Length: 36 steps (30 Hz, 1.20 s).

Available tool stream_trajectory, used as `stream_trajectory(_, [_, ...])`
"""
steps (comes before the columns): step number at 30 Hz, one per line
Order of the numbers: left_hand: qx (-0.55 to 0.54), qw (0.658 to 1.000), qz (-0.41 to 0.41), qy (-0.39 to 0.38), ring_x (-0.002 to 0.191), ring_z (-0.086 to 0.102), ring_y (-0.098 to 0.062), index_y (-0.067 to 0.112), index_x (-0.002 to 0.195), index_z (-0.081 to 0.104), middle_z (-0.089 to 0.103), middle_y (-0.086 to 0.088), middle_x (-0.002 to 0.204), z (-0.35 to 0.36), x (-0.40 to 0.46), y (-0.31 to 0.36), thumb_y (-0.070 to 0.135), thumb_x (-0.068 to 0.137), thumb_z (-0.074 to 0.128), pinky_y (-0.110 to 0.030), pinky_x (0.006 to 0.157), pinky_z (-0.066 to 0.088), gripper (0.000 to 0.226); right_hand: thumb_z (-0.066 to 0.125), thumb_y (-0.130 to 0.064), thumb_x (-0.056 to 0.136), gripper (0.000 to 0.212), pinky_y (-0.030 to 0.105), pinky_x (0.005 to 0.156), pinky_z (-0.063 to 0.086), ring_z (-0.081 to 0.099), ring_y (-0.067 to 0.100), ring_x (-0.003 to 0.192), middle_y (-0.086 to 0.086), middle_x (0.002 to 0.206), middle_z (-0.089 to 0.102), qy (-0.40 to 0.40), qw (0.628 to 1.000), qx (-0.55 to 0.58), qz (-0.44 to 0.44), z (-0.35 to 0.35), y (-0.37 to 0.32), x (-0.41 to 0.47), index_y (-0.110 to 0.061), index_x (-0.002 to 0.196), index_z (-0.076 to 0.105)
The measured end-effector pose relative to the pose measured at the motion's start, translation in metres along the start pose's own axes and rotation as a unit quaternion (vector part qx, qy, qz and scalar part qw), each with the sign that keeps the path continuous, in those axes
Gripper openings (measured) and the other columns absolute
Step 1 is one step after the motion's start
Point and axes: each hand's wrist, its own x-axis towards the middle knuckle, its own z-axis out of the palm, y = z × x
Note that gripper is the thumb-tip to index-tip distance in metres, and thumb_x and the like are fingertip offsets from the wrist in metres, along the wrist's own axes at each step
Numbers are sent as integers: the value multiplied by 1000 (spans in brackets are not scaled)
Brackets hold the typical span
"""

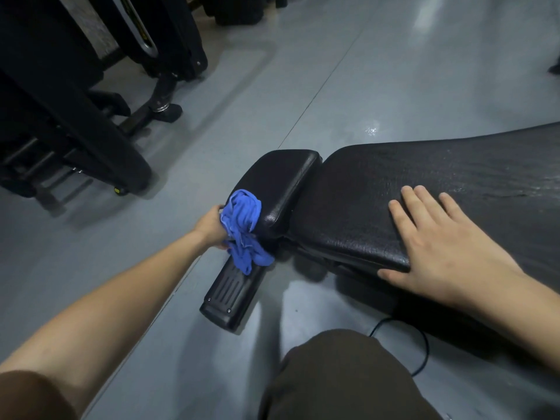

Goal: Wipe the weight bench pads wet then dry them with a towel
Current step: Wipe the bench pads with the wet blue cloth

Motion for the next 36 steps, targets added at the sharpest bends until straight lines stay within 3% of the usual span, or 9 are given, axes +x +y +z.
stream_trajectory(3, [-46,998,45,-6,102,68,-31,21,157,17,68,-12,114,1,-8,-2,-7,79,77,-50,78,61,103,32,-81,71,113,58,113,32,35,43,143,31,152,39,-3,1000,2,3,-1,0,0,4,145,45])
stream_trajectory(8, [-89,992,85,4,100,65,-23,26,159,15,67,-11,114,-1,-15,-7,-8,80,77,-21,68,55,106,32,-80,71,113,59,112,33,36,44,142,31,151,40,-5,1000,2,4,-3,-1,0,5,144,45])
stream_trajectory(16, [-231,969,82,-33,94,64,-11,33,155,20,66,7,117,14,-23,-2,-5,92,60,-24,80,49,84,33,-80,71,112,59,111,34,38,44,141,31,150,41,-2,1000,6,6,-2,-2,1,5,143,47])
stream_trajectory(18, [-305,948,61,-63,87,64,-10,37,153,21,67,7,107,18,-22,5,1,88,56,-27,82,49,83,34,-80,72,111,59,112,33,38,44,141,31,150,41,1,1000,4,5,-2,-1,0,5,143,47])
stream_trajectory(21, [-404,910,35,-80,101,65,-7,31,156,20,62,9,115,23,-18,11,12,90,56,-29,95,49,78,35,-79,71,111,59,111,33,38,44,141,32,149,42,1,1000,7,5,-1,-1,1,5,143,47])
stream_trajectory(23, [-377,923,30,-78,119,59,-2,39,159,5,50,12,140,27,-18,10,39,87,70,-32,104,45,97,35,-79,71,111,59,111,33,39,44,141,32,149,42,2,1000,7,6,-1,-2,1,5,142,48])
stream_trajectory(26, [-253,967,14,-18,148,33,-19,62,149,1,7,9,167,33,-16,11,74,55,82,-54,117,34,125,35,-79,71,111,59,111,33,38,44,141,32,149,41,2,1000,7,5,-1,-1,1,5,143,47])
stream_trajectory(32, [-208,973,58,86,148,28,-23,48,157,13,6,-8,165,42,-3,23,56,84,73,-41,117,28,95,36,-77,71,110,61,109,35,40,45,140,33,148,42,-1,1000,21,8,-1,-2,1,7,141,48])
stream_trajectory(36, [-178,979,71,74,147,33,-22,39,159,4,20,-6,163,27,23,23,57,76,80,-41,120,28,114,38,-76,70,110,62,110,35,38,45,141,33,149,41,1,1000,28,5,0,-2,1,7,142,47])
